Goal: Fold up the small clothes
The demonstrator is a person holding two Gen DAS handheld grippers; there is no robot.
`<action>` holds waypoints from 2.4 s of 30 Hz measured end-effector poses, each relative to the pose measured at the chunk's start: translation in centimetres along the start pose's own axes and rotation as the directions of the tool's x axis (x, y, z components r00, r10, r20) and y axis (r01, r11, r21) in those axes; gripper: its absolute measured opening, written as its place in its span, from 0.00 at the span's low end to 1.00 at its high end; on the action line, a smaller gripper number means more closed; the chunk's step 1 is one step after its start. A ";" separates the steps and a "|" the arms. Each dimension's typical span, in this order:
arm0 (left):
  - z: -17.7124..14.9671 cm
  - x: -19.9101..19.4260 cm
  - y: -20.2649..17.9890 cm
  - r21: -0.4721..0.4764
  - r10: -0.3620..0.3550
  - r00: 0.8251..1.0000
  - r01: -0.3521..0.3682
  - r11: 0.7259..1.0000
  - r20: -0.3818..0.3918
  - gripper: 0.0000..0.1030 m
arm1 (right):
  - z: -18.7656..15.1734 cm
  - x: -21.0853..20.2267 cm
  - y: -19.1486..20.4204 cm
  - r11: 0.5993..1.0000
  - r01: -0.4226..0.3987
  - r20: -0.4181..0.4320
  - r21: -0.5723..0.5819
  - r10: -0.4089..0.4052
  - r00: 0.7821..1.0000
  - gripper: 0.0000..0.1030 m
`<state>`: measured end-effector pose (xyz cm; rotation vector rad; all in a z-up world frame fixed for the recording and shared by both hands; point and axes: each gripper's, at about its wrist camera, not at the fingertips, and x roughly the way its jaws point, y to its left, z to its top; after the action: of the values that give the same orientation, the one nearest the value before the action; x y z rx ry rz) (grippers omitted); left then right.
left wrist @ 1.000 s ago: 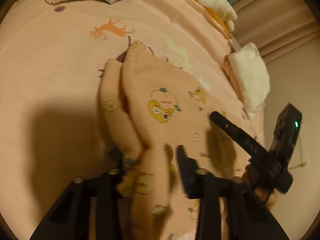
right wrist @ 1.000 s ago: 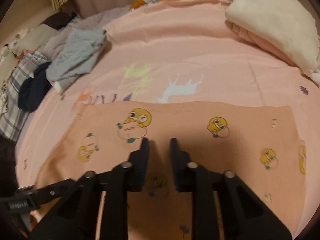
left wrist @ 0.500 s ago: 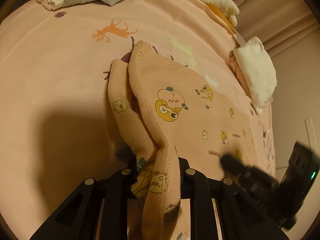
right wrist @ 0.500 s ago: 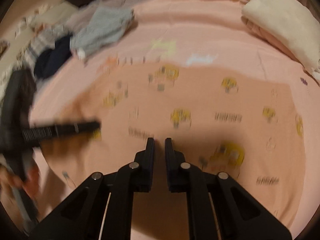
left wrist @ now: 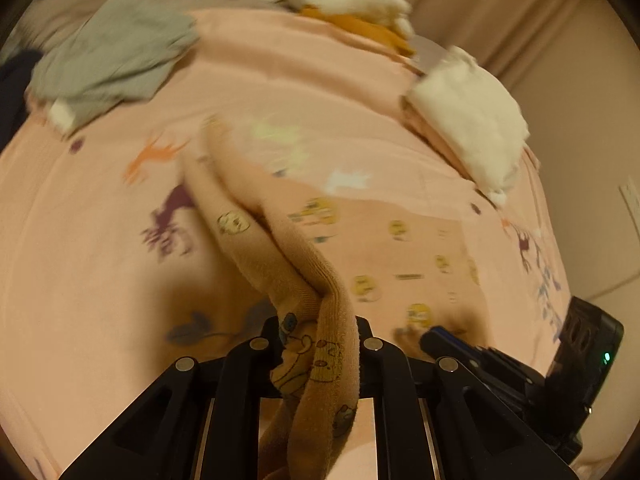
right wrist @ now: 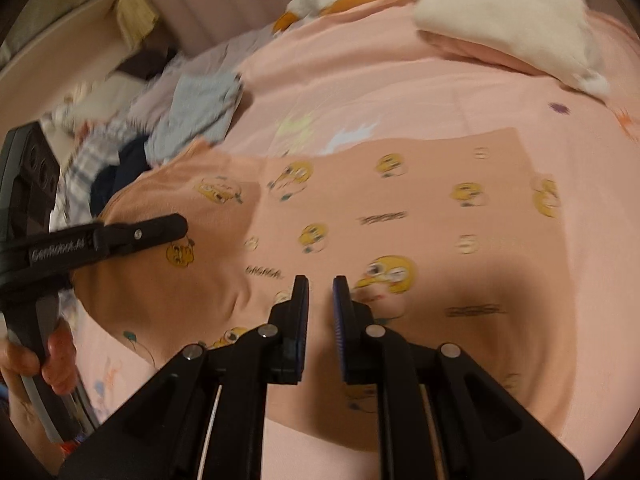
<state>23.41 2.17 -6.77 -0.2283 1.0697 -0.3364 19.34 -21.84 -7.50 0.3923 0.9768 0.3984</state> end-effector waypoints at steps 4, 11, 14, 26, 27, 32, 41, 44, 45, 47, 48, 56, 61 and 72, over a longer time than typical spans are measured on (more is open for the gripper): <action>-0.2 1.2 -4.9 0.097 0.032 0.999 -0.031 0.995 -0.016 0.11 | 0.3 -1.4 -3.0 0.991 -0.046 0.041 0.122 0.042 0.998 0.16; -2.3 6.7 -11.9 0.248 0.094 0.987 -0.059 0.967 -0.131 0.14 | -0.7 -3.9 -8.8 0.945 -0.085 0.111 0.316 0.052 0.992 0.31; -2.9 8.2 -12.7 0.250 0.062 0.979 -0.012 0.968 -0.194 0.38 | -1.1 -4.6 -10.4 0.924 -0.102 0.128 0.368 0.058 0.990 0.38; -2.1 3.4 -8.6 0.151 -0.059 0.994 0.073 0.986 -0.094 0.51 | -0.1 -4.0 -10.3 0.908 -0.195 0.095 0.370 0.172 0.980 0.58; -2.1 3.1 -7.8 0.136 -0.059 0.994 0.071 0.988 -0.089 0.51 | 0.1 -3.7 -10.1 0.914 -0.183 0.082 0.361 0.165 0.983 0.58; -3.1 2.9 -4.1 0.063 -0.048 0.994 0.054 0.997 -0.100 0.51 | 1.7 -1.3 -9.3 0.937 -0.138 0.010 0.320 0.142 0.990 0.58; -4.0 3.5 -0.5 -0.034 -0.068 0.990 0.065 0.997 -0.125 0.51 | 3.1 1.7 -7.6 0.981 -0.035 -0.040 0.192 0.043 0.998 0.25; -4.1 3.5 -0.1 -0.049 -0.067 0.990 0.062 0.997 -0.127 0.51 | 3.2 1.7 -7.0 0.989 -0.027 -0.028 0.145 0.031 0.999 0.08; -4.0 3.4 -0.1 -0.050 -0.068 0.990 0.062 0.997 -0.125 0.51 | 3.3 1.5 -6.8 0.991 -0.029 -0.020 0.132 0.032 0.999 0.07; -3.9 3.4 -0.1 -0.052 -0.071 0.990 0.065 0.997 -0.121 0.51 | 3.7 0.2 -6.4 0.995 -0.030 0.017 0.091 0.029 0.999 0.07; -3.8 3.4 -0.2 -0.051 -0.072 0.990 0.067 0.996 -0.119 0.51 | 4.0 -0.6 -6.5 0.996 -0.029 0.037 0.083 0.026 0.999 0.07; -3.4 3.4 -1.8 -0.018 -0.091 0.990 0.089 0.996 -0.111 0.51 | 4.7 -4.5 -10.2 0.991 0.036 0.099 0.127 -0.049 0.994 0.07; -3.4 4.1 -4.2 0.041 -0.085 0.989 0.091 0.995 -0.125 0.51 | 3.3 -2.9 -12.8 0.980 0.127 0.027 0.151 -0.132 0.991 0.10; -5.4 4.5 -8.9 0.278 -0.058 0.997 0.069 0.958 -0.045 0.31 | 0.3 -9.0 -8.0 0.994 0.082 0.162 -0.072 -0.070 0.984 0.17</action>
<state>19.21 -7.85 -9.86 -0.0034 1.0392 -0.5467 16.31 -33.24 -4.82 0.3094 0.8148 0.3300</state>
